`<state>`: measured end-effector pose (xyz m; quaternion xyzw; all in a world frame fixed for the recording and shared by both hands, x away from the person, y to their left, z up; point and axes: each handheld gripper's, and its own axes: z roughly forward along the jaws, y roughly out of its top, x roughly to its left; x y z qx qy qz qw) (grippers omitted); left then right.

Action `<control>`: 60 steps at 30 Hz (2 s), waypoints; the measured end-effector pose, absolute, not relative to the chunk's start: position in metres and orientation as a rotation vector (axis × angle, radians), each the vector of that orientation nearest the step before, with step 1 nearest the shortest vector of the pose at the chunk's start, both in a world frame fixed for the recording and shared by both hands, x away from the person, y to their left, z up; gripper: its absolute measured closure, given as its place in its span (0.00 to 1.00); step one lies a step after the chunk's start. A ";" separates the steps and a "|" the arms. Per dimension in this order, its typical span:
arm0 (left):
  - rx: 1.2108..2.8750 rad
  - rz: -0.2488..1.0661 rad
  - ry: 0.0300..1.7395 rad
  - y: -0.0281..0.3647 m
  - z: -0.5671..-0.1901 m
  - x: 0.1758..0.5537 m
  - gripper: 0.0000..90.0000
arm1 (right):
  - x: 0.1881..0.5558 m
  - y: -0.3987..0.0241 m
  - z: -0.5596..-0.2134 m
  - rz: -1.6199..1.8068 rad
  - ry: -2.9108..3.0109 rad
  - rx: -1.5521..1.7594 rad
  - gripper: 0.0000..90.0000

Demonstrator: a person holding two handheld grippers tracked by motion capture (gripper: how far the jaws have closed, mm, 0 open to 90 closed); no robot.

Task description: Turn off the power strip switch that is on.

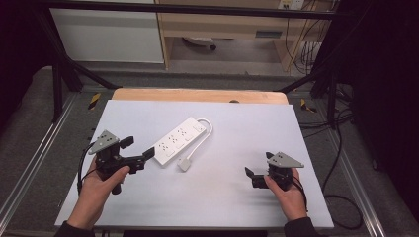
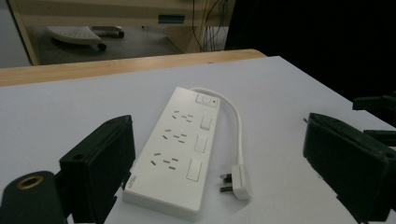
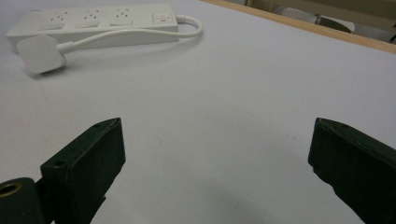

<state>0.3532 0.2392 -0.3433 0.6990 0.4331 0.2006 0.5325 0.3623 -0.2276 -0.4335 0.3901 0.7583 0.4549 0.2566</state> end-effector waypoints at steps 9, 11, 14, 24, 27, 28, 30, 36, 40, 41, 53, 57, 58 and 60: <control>1.692 0.468 1.021 0.230 -0.338 0.358 0.10 | 0.362 -0.226 -0.433 1.224 2.060 1.055 0.05; 1.699 0.464 1.015 0.228 -0.337 0.360 0.10 | 0.362 -0.226 -0.433 1.225 2.063 1.057 0.05; 1.701 0.464 1.018 0.226 -0.335 0.364 0.10 | 0.362 -0.226 -0.433 1.231 2.065 1.053 0.05; 1.747 0.450 1.019 0.211 -0.326 0.384 0.10 | 0.364 -0.225 -0.432 1.237 2.066 1.045 0.04; 1.766 0.455 0.998 0.205 -0.322 0.387 0.12 | 0.364 -0.225 -0.433 1.236 2.072 1.047 0.04; 1.766 0.457 1.000 0.204 -0.322 0.388 0.13 | 0.364 -0.225 -0.433 1.236 2.073 1.048 0.04; 1.785 0.453 0.991 0.201 -0.322 0.390 0.15 | 0.364 -0.225 -0.434 1.230 2.081 1.042 0.04; 1.801 0.439 0.973 0.191 -0.323 0.396 0.14 | 0.365 -0.225 -0.434 1.231 2.079 1.049 0.04; 1.809 0.441 0.947 0.184 -0.317 0.400 0.14 | 0.365 -0.226 -0.434 1.236 2.070 1.059 0.04; 1.809 0.441 0.947 0.184 -0.317 0.400 0.14 | 0.365 -0.226 -0.434 1.236 2.067 1.062 0.04; 1.827 0.450 0.913 0.163 -0.288 0.419 0.34 | 0.367 -0.225 -0.435 1.240 2.073 1.067 0.04; 1.849 0.466 0.899 0.157 -0.282 0.425 0.45 | 0.368 -0.224 -0.435 1.244 2.075 1.062 0.04; 1.849 0.466 0.899 0.157 -0.282 0.425 0.47 | 0.368 -0.224 -0.434 1.242 2.074 1.063 0.04; 1.847 0.449 0.907 0.153 -0.282 0.430 0.51 | 0.368 -0.225 -0.434 1.239 2.072 1.067 0.04</control>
